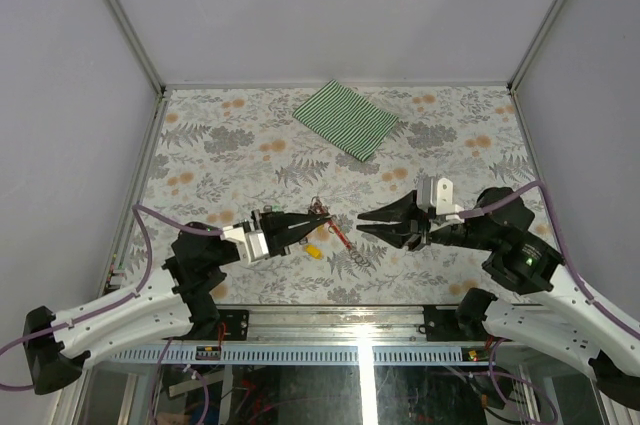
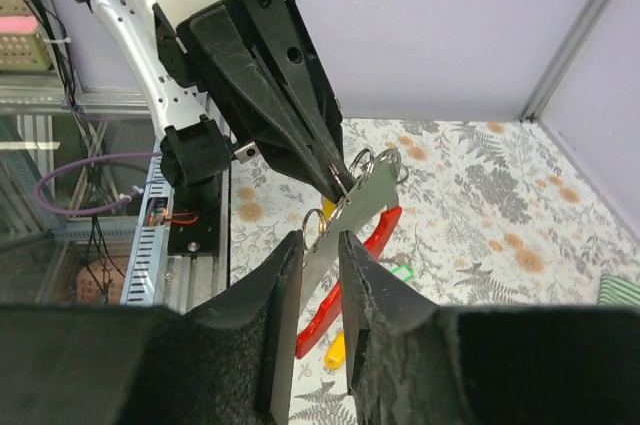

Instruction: Put the keys on the keyring

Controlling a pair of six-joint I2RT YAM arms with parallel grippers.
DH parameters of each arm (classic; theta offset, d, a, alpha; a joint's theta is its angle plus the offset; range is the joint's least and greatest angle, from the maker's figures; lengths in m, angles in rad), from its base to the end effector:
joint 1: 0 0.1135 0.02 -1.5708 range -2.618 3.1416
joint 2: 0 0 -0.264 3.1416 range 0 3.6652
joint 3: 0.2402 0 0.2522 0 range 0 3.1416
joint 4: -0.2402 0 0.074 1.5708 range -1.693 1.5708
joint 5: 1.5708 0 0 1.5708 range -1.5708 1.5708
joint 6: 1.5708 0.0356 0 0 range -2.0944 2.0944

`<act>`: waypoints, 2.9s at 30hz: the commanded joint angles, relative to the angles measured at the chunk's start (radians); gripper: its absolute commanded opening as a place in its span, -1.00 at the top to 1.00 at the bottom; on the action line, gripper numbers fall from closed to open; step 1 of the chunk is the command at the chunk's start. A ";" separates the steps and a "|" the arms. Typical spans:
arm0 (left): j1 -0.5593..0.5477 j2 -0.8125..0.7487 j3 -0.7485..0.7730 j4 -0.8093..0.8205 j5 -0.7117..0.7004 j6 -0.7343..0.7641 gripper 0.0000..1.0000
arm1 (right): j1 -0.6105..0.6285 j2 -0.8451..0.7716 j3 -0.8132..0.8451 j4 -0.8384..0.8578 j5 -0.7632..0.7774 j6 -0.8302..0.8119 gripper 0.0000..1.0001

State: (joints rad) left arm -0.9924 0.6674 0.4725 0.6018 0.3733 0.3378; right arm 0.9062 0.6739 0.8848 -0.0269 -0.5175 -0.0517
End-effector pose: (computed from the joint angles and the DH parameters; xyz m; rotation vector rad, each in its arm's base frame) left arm 0.0782 -0.1436 0.3307 0.9971 0.7211 -0.7894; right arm 0.0749 0.1241 0.4074 -1.0611 1.0571 1.0554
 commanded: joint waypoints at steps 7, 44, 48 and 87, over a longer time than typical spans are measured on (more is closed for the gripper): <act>-0.002 0.033 0.002 0.196 0.155 -0.044 1.00 | 0.005 0.049 0.034 0.097 -0.147 -0.108 0.44; -0.002 0.052 0.020 0.183 0.216 -0.052 1.00 | 0.004 0.134 0.053 0.093 -0.230 -0.092 0.50; -0.003 0.051 0.025 0.181 0.215 -0.052 1.00 | 0.005 0.145 0.059 0.082 -0.231 -0.097 0.51; -0.002 0.137 0.139 -0.188 0.106 -0.013 0.46 | 0.005 0.217 0.280 -0.468 -0.021 -0.375 1.00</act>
State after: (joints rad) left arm -0.9939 0.8005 0.5732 0.3992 0.4892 0.3336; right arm 0.9081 0.8879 1.1126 -0.5049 -0.5442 -0.4053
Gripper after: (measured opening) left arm 0.266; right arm 0.010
